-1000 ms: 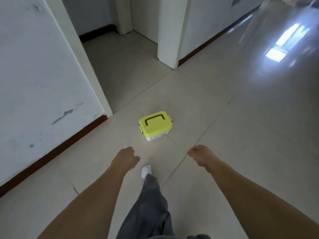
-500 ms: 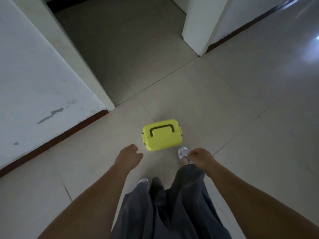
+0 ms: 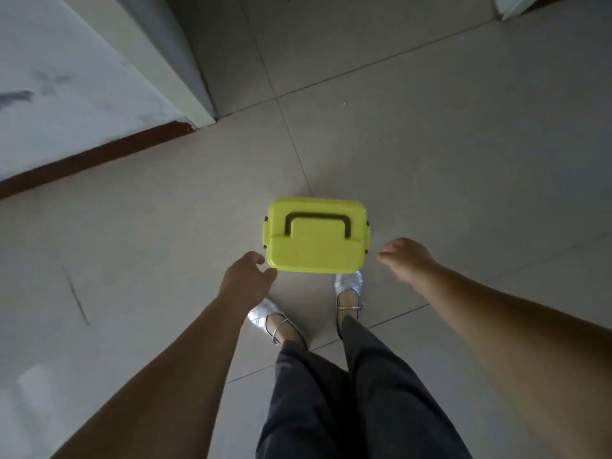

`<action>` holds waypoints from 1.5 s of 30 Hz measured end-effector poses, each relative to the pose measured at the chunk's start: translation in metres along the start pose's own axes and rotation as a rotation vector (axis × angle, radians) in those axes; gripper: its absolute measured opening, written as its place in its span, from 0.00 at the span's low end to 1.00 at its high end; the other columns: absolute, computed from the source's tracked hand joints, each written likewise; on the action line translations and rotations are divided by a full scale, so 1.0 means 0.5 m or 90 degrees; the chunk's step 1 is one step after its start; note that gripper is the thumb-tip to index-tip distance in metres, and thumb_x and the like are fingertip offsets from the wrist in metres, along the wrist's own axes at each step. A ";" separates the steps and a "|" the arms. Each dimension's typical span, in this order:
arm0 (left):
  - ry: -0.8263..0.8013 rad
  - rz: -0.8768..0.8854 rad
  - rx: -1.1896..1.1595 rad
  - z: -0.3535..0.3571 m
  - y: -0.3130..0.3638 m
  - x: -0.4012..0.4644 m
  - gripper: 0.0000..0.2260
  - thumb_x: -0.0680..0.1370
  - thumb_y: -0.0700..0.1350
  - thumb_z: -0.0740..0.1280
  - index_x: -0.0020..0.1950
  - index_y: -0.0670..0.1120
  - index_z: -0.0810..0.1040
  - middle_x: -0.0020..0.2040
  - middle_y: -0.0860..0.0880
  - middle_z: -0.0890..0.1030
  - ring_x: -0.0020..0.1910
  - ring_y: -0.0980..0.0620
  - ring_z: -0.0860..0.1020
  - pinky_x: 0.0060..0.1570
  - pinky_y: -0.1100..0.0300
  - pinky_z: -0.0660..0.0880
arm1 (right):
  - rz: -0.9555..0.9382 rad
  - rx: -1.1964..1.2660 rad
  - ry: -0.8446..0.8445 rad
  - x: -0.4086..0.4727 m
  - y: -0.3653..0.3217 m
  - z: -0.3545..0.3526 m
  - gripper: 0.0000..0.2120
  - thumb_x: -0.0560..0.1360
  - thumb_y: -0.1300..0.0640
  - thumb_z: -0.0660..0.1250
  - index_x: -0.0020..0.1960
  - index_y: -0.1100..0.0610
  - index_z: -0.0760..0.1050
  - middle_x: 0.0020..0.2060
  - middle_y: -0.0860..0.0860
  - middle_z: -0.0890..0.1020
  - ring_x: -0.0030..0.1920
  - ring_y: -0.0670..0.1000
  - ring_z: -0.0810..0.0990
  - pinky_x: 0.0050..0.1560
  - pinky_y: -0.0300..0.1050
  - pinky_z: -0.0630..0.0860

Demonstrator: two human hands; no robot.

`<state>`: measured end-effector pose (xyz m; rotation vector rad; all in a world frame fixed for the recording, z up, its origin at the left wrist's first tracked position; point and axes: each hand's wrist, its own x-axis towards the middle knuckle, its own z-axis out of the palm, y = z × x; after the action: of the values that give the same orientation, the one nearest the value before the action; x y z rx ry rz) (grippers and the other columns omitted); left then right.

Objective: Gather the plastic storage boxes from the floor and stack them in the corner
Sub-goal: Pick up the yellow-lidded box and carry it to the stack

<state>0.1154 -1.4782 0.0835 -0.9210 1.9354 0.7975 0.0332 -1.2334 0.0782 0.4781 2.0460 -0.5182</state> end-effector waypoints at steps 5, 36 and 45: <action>0.009 -0.042 -0.153 0.072 -0.007 0.229 0.38 0.69 0.53 0.74 0.75 0.47 0.61 0.71 0.41 0.68 0.66 0.40 0.72 0.60 0.48 0.73 | 0.105 0.125 0.049 0.219 0.000 0.082 0.28 0.72 0.46 0.68 0.67 0.60 0.69 0.54 0.57 0.78 0.56 0.58 0.76 0.58 0.52 0.76; 0.086 -0.077 -0.463 -0.218 -0.128 -0.164 0.32 0.72 0.48 0.73 0.72 0.45 0.65 0.67 0.41 0.73 0.63 0.40 0.75 0.60 0.43 0.75 | 0.002 0.112 -0.060 -0.195 -0.185 -0.014 0.35 0.68 0.35 0.67 0.67 0.57 0.70 0.63 0.58 0.75 0.62 0.60 0.74 0.61 0.60 0.74; 0.212 -0.255 -0.764 -0.206 -0.387 -0.517 0.15 0.76 0.46 0.66 0.61 0.46 0.72 0.54 0.45 0.73 0.51 0.45 0.73 0.47 0.53 0.73 | -0.222 -0.140 -0.198 -0.473 -0.349 0.103 0.31 0.73 0.40 0.66 0.66 0.61 0.71 0.62 0.59 0.77 0.57 0.59 0.76 0.56 0.55 0.77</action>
<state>0.3341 -1.5844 0.3194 -2.1587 1.2976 1.6536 0.0918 -1.4367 0.2884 -0.0911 1.8597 -0.5278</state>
